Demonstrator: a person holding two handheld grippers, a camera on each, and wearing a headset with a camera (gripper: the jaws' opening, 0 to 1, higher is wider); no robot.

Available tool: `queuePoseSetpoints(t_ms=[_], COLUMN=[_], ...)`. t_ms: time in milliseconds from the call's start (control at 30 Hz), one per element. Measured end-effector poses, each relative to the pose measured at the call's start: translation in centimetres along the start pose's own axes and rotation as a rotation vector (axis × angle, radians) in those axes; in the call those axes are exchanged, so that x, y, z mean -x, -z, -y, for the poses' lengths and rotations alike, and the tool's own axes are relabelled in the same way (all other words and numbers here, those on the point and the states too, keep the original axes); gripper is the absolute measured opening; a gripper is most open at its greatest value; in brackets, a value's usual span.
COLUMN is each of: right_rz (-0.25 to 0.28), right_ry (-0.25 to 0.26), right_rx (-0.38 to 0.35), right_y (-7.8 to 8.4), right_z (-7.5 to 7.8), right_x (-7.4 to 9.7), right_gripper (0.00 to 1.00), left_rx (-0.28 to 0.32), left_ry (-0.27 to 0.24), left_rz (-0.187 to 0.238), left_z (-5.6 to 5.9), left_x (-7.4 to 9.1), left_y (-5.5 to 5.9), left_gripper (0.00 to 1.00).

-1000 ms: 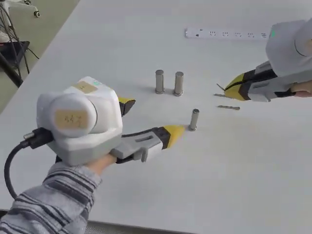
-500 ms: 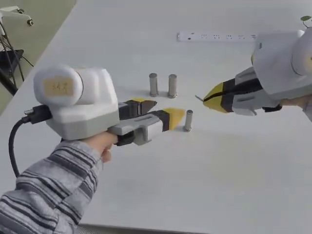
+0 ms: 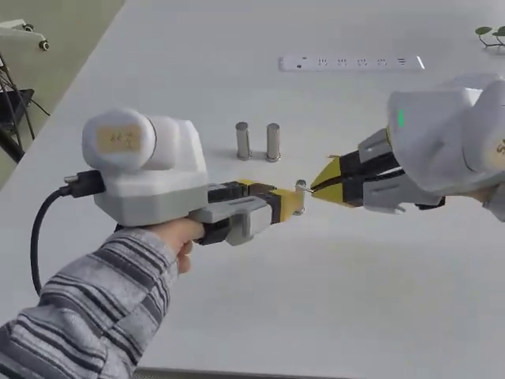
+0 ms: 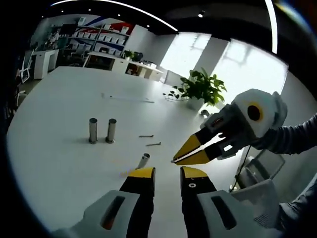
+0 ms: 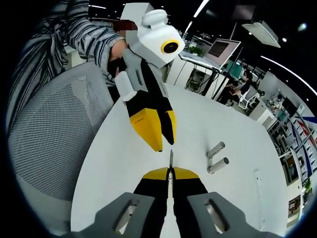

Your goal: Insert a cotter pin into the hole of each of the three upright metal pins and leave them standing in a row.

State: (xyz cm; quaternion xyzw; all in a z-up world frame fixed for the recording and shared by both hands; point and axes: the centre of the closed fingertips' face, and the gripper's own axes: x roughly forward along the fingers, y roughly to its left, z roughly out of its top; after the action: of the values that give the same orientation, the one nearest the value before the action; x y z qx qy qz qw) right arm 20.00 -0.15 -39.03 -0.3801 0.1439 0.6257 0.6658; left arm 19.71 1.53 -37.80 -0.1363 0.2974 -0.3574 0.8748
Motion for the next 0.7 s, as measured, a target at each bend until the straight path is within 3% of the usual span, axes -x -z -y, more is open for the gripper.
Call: queuePoseSetpoints(t_ms=[333,500,700], right_rz=[-0.018,0.009,0.019], right_ry=[0.002,-0.015,-0.015], right_rx=[0.087,0.068,0.055], right_y=[-0.8,-1.4,-1.5], right_z=[-0.8,-1.2,-1.2], right_x=[0.2,0.1,0.2], right_gripper=[0.00,0.00,0.00], left_rx=[0.086,0.105,0.120], left_ry=[0.035,0.047,0.051], left_rz=[0.007,0.007,0.003], left_z=[0.7,0.9,0.9], left_x=[-0.1,-0.2,-0.2], left_y=[0.1,0.2,0.4], left_gripper=[0.06,0.00,0.00])
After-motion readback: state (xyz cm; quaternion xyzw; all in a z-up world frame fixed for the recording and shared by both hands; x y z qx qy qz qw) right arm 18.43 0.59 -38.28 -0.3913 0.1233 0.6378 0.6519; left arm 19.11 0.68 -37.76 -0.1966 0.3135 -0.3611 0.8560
